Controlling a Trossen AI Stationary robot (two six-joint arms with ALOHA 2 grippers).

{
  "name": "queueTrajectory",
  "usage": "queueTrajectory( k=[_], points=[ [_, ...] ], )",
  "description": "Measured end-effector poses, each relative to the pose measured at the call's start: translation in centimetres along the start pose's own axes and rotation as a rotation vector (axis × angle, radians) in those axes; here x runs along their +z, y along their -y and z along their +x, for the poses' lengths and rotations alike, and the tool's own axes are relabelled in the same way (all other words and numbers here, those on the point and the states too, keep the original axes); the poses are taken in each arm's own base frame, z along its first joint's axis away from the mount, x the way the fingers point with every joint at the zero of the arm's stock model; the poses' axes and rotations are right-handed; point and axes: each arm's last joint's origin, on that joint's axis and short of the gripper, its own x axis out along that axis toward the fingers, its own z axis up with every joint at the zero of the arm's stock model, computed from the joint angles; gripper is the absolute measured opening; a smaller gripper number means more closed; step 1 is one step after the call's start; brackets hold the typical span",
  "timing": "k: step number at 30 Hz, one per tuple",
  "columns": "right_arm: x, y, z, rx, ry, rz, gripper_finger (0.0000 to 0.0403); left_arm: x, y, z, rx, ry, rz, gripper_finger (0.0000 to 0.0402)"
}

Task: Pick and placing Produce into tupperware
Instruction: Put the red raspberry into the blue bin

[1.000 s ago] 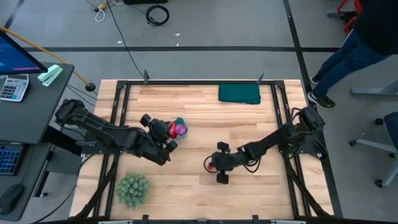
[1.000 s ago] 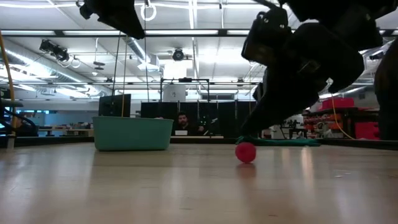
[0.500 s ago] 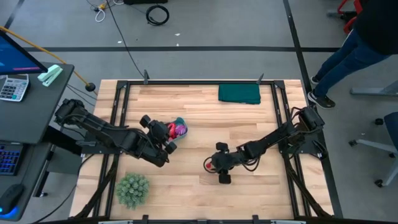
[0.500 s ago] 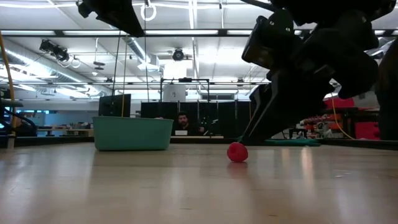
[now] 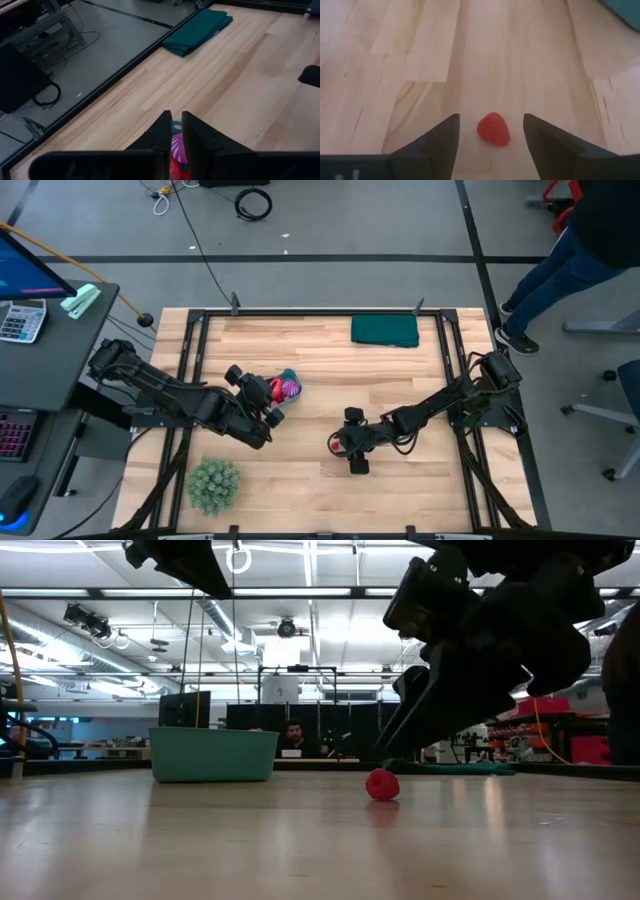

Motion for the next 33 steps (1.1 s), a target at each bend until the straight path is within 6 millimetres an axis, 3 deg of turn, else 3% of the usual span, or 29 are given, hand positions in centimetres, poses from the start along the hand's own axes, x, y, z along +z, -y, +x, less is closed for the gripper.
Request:
queueTrajectory(
  k=[7,21,25,33],
  points=[
    [-1.6,0.4,1.8,-0.038,-0.062,-0.006,0.0225,0.0,0.0,0.0,0.000,0.000,0.000,0.0052],
    [-1.8,0.6,2.5,-0.057,-0.044,0.026,0.0220,0.0,0.0,0.0,0.000,0.000,0.001,0.0052],
    [-1.8,0.7,2.5,-0.061,-0.038,0.062,0.0194,0.0,0.0,0.0,0.000,0.000,0.000,0.0052],
    [-1.7,1.0,2.5,-0.068,-0.037,0.070,0.0094,0.0,0.0,0.0,0.000,0.000,0.002,0.0044]
  ],
)
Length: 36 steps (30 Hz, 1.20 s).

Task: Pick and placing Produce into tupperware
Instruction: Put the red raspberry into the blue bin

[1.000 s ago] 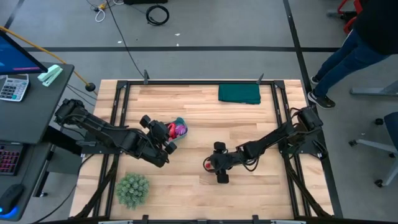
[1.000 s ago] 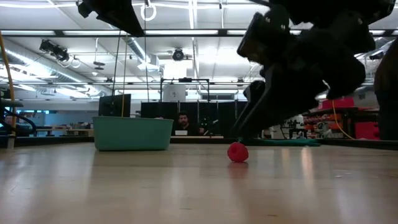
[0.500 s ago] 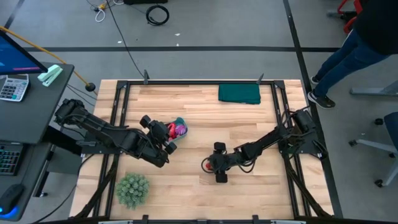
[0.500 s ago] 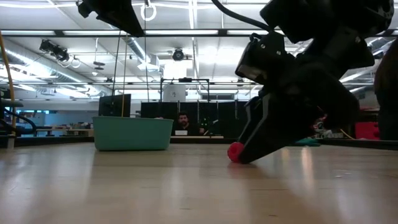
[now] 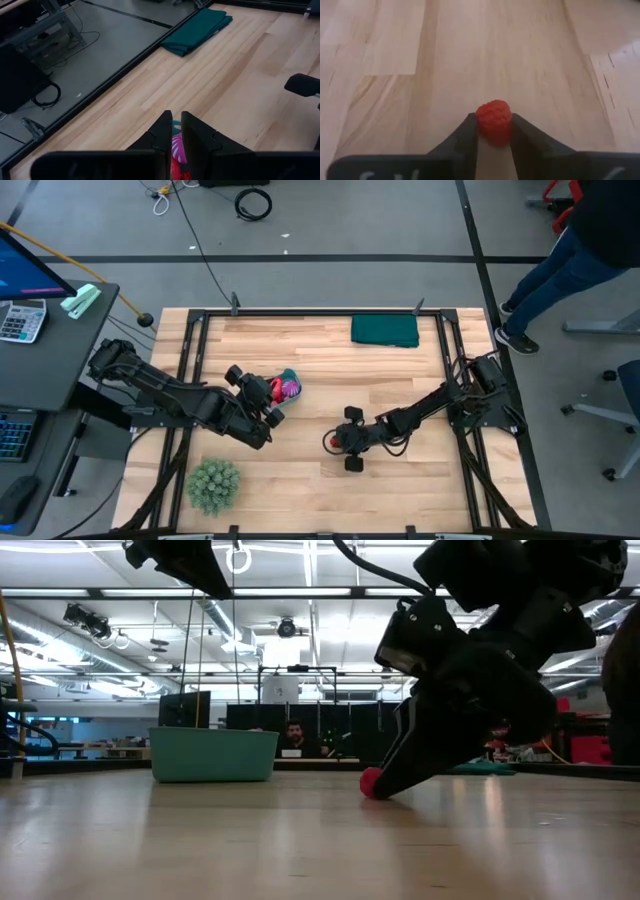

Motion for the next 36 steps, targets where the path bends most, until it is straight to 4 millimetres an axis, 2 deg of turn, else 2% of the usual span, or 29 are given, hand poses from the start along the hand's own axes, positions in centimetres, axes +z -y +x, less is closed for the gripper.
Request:
queueTrajectory(
  k=[6,12,18,23,29,33,36],
  points=[
    [1.1,0.9,0.0,0.004,0.048,-0.011,0.0099,0.0,0.0,0.0,0.001,-0.001,0.013,0.0048],
    [4.6,1.8,-0.2,-0.017,0.142,-0.055,0.0102,0.0,0.0,0.0,0.001,-0.001,0.041,0.0042],
    [10.2,4.4,-0.6,-0.073,0.256,-0.065,0.0100,0.0,0.0,0.0,0.001,-0.001,0.051,0.0034],
    [14.4,7.1,-1.5,0.012,0.360,-0.057,0.0107,0.6,-1.0,-0.2,0.050,0.057,0.045,0.0020],
    [15.3,9.4,-1.3,-0.028,0.378,-0.043,0.0104,1.5,-2.8,-1.1,0.125,0.156,0.033,0.0005],
    [14.3,11.1,1.1,-0.052,0.333,-0.029,0.0104,1.8,-3.3,-1.4,0.128,0.172,0.014,0.0010],
    [14.3,12.4,3.1,-0.068,0.331,-0.017,0.0104,1.9,-3.4,-1.3,0.137,0.169,0.021,0.0023]
  ],
)
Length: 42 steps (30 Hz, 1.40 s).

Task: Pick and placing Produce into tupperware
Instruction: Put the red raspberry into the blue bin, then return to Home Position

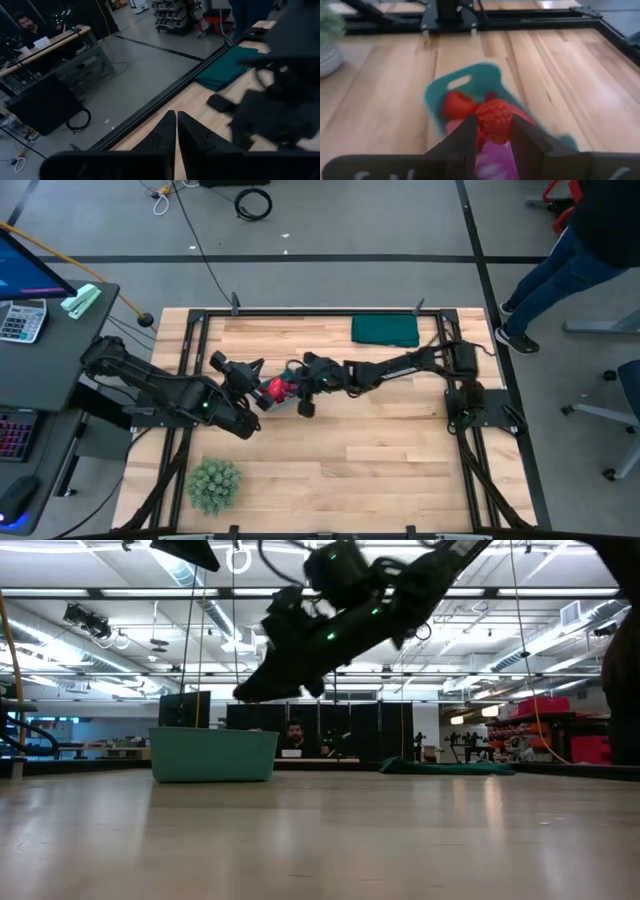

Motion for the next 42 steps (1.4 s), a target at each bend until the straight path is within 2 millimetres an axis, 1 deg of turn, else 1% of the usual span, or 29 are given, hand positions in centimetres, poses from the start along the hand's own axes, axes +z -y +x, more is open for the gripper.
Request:
queueTrajectory(
  k=[4,7,8,11,13,16,20,24,26,28,30,33,37,39,42],
  points=[
    [0.4,1.0,2.3,0.031,0.012,0.020,0.0104,0.1,-0.1,0.4,0.018,-0.005,0.030,0.0029],
    [0.1,1.1,4.0,0.072,-0.039,0.040,0.0105,0.1,-0.3,0.8,0.035,-0.011,0.048,0.0023],
    [-0.1,1.1,4.5,0.074,-0.074,0.043,0.0108,0.2,-0.3,0.9,0.040,-0.013,0.055,0.0019],
    [0.0,1.1,5.3,0.073,-0.126,0.043,0.0122,0.2,-0.5,1.2,0.054,-0.019,0.063,0.0010],
    [0.1,1.1,5.3,0.073,-0.169,0.035,0.0133,0.2,-0.6,1.4,0.062,-0.021,0.064,0.0006],
    [0.5,0.6,5.3,0.083,-0.177,0.014,0.0151,0.2,-0.7,1.6,0.072,-0.025,0.063,0.0007],
    [0.9,-0.6,5.0,0.105,-0.168,-0.012,0.0170,0.2,-0.7,1.8,0.079,-0.027,0.061,0.0023],
    [1.9,-1.5,4.2,0.103,-0.155,-0.017,0.0177,0.2,-0.7,1.7,0.078,-0.027,0.061,0.0035],
    [2.6,-1.6,3.1,0.102,-0.193,-0.017,0.0177,0.2,-0.7,1.7,0.075,-0.027,0.077,0.0039],
    [3.7,-1.8,1.3,0.103,-0.246,-0.011,0.0175,0.3,-0.7,1.7,0.073,-0.027,0.114,0.0040],
    [5.0,-1.8,-1.2,0.098,-0.307,0.022,0.0174,0.3,-0.7,1.7,0.072,-0.030,0.163,0.0038],
    [7.1,-2.1,-5.3,0.088,-0.376,0.092,0.0174,0.3,-0.7,1.7,0.070,-0.031,0.205,0.0032],
    [10.2,-2.3,-10.9,0.085,-0.346,0.162,0.0174,0.3,-0.7,1.7,0.072,-0.030,0.203,0.0025],
    [11.7,-2.6,-13.6,0.085,-0.285,0.190,0.0174,0.4,-0.7,1.8,0.075,-0.030,0.189,0.0022],
    [12.9,-3.1,-17.4,0.103,-0.253,0.172,0.0174,0.4,-0.7,2.0,0.068,-0.039,0.176,0.0019]
  ],
)
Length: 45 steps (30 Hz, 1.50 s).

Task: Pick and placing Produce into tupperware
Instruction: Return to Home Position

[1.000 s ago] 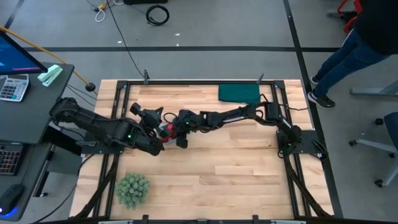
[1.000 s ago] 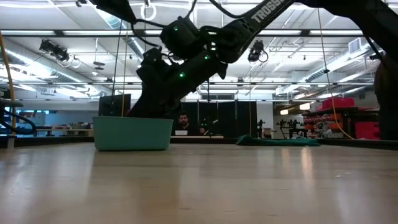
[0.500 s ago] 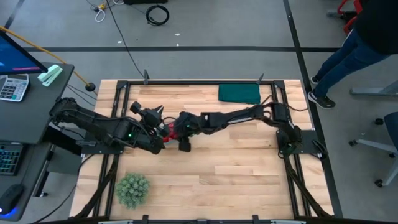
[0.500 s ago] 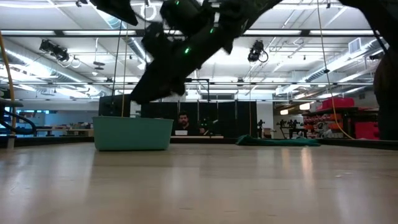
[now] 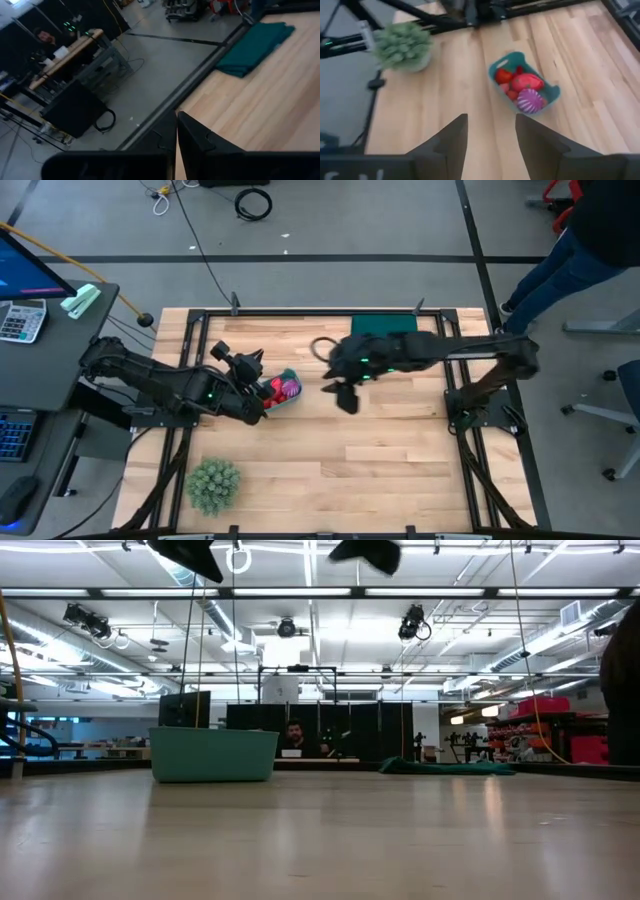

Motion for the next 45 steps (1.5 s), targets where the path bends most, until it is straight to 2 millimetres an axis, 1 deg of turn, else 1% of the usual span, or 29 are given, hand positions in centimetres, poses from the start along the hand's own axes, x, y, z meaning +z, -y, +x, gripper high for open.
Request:
queueTrajectory(
  k=[3,6,9,11,13,15,17,19,21,23,26,29,31,32,34,37,41,45],
  points=[
    [-0.9,-1.1,-3.9,0.017,-0.034,-0.025,0.0173,-0.1,0.1,-0.2,-0.038,-0.022,0.008,0.0018],
    [-2.9,-2.2,-6.5,-0.030,-0.058,-0.036,0.0174,-0.1,-0.7,-1.2,-0.080,-0.011,-0.021,0.0022],
    [-5.9,-3.0,-7.6,-0.129,-0.046,-0.049,0.0174,0.0,-2.2,-2.8,-0.140,0.019,-0.074,0.0029],
    [-8.5,-3.2,-8.3,-0.175,-0.048,-0.040,0.0173,-0.1,-3.4,-4.0,-0.191,0.036,-0.105,0.0032],
    [-11.2,-3.2,-8.5,-0.193,-0.037,-0.035,0.0174,-0.5,-4.8,-5.1,-0.251,0.041,-0.090,0.0035],
    [-13.7,-3.2,-8.7,-0.178,-0.012,-0.026,0.0174,-1.0,-6.2,-5.8,-0.287,0.037,-0.095,0.0036],
    [-15.8,-2.9,-9.1,-0.139,0.029,0.000,0.0174,-1.5,-7.8,-6.1,-0.302,0.027,-0.154,0.0035],
    [-17.5,-2.5,-9.6,-0.084,0.091,0.020,0.0173,-2.0,-9.6,-6.2,-0.303,0.013,-0.259,0.0032],
    [-18.6,-1.9,-10.0,-0.050,0.167,0.005,0.0173,-2.5,-10.5,-6.2,-0.312,0.008,-0.338,0.0028],
    [-19.2,-1.3,-10.4,-0.023,0.271,0.007,0.0173,-3.1,-10.5,-6.0,-0.323,0.027,-0.367,0.0025],
    [-20.2,-0.6,-10.5,0.011,0.388,-0.001,0.0172,-4.5,-8.4,-5.8,-0.357,0.069,-0.386,0.0020],
    [-21.4,0.1,-9.8,0.032,0.416,-0.012,0.0172,-6.7,-5.6,-5.2,-0.390,0.100,-0.367,0.0018],
    [-22.3,0.5,-9.0,0.031,0.406,-0.015,0.0172,-8.3,-4.4,-4.6,-0.388,0.106,-0.370,0.0019],
    [-22.7,0.6,-8.7,0.024,0.402,-0.013,0.0172,-9.0,-4.1,-4.2,-0.375,0.107,-0.376,0.0021],
    [-23.1,1.0,-8.1,0.008,0.408,-0.011,0.0172,-9.9,-4.1,-3.4,-0.343,0.098,-0.404,0.0025],
    [-23.0,1.8,-7.7,-0.063,0.425,-0.029,0.0172,-10.2,-4.9,-2.8,-0.317,0.092,-0.481,0.0031],
    [-22.1,3.3,-7.8,-0.171,0.476,-0.051,0.0172,-9.8,-5.6,-2.3,-0.290,0.131,-0.496,0.0036],
    [-21.3,4.9,-7.9,-0.201,0.503,-0.087,0.0172,-9.0,-6.3,-1.8,-0.272,0.150,-0.489,0.0033]
  ],
)
